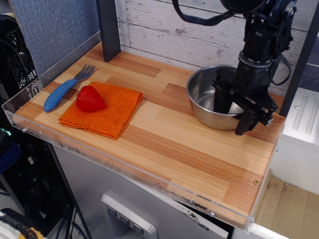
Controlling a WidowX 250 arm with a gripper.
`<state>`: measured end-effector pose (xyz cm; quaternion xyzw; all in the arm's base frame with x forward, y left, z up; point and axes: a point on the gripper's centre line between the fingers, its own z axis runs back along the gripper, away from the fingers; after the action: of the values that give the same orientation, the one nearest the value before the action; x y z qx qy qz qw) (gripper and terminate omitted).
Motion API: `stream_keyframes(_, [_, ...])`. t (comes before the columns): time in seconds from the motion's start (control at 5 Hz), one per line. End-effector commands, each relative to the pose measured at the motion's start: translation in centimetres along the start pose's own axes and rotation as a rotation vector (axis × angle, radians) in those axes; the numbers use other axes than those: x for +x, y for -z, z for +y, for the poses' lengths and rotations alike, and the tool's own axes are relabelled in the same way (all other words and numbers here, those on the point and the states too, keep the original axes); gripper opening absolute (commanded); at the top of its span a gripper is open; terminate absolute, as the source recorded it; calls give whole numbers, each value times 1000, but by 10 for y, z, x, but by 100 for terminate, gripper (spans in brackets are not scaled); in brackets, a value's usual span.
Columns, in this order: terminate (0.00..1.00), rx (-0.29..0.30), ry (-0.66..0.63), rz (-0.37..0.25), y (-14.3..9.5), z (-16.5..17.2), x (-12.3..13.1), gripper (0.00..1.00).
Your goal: Move pot to right of orange cloth.
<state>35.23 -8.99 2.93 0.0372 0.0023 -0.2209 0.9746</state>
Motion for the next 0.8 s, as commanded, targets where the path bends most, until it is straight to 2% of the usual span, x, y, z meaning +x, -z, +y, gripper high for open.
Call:
stream_keyframes(0.0, [0,17,-4,-86,-32,3,-5,0])
stream_keyframes(0.4, [0,-2,-72,-110,-37,24,-11,0])
stream_keyframes(0.6, [0,-31,-150,-155,-55,50,-18,0])
